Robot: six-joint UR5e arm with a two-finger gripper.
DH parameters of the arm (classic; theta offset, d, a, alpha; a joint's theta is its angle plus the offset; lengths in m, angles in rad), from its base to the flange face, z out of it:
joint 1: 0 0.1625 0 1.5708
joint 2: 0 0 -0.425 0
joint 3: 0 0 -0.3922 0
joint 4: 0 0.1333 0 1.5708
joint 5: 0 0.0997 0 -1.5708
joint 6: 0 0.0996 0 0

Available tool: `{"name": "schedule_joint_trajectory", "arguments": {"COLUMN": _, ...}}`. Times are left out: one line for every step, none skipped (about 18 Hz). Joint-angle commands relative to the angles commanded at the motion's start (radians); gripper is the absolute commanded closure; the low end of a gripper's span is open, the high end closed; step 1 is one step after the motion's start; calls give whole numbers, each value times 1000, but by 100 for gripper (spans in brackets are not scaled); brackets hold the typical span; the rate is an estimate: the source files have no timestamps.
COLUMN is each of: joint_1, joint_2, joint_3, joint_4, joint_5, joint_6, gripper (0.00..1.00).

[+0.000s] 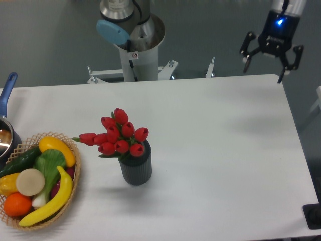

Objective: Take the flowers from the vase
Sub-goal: 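Move the open gripper down toward the red tulip bouquet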

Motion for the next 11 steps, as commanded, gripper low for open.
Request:
{"name": "schedule_joint_trajectory", "arguments": {"joint_1": -23, "joint_2": -12, "joint_3": 0, "joint_4": 8, "joint_5": -3, "joint_6": -6, "gripper": 0}}
{"name": "schedule_joint_trajectory", "arguments": {"joint_1": -47, "joint_2": -23, "joint_3": 0, "joint_4": 18, "joint_5": -11, "joint_6": -14, "gripper": 0}}
{"name": "schedule_joint_trajectory", "arguments": {"joint_1": -66, "joint_2": -26, "joint_3": -2, "joint_4": 35, "joint_5": -28, "joint_6": -18, "gripper": 0}}
{"name": "schedule_joint_trajectory", "arguments": {"joint_1": -81, "joint_2": -26, "joint_3": -14, "joint_4": 51, "joint_5": -44, "joint_6": -18, "gripper": 0}}
{"name": "schedule_joint_trajectory", "arguments": {"joint_1": -97, "joint_2": -26, "joint_3": -29, "joint_4": 67, "joint_5": -70, "joint_6": -18, "gripper": 0}}
{"name": "schedule_joint_trajectory", "arguments": {"joint_1": -115, "joint_2": -29, "joint_3": -61, "joint_4": 99, "joint_5": -124, "joint_6": -17, "gripper": 0}}
{"name": "schedule_joint_trajectory", "arguments": {"joint_1": -123, "joint_2": -37, "joint_3": -77, "joint_4": 129, "joint_5": -155, "joint_6": -17, "gripper": 0}}
{"name": "schedule_joint_trajectory", "arguments": {"joint_1": -132, "joint_2": -41, "joint_3": -93, "joint_4": 158, "joint_5": -173, "joint_6": -15, "gripper": 0}}
{"name": "schedule_joint_trajectory", "arguments": {"joint_1": -147, "joint_2": -43, "joint_3": -104, "joint_4": 178, "joint_5": -179, "joint_6": -11, "gripper": 0}}
{"name": "schedule_joint_trajectory", "arguments": {"joint_1": -163, "joint_2": -43, "joint_3": -109, "joint_4": 189, "joint_5": -186, "joint_6": -9, "gripper": 0}}
{"name": "schedule_joint_trajectory", "arguments": {"joint_1": -179, "joint_2": -45, "joint_3": -107, "joint_4": 190, "joint_5": -196, "joint_6": -9, "gripper": 0}}
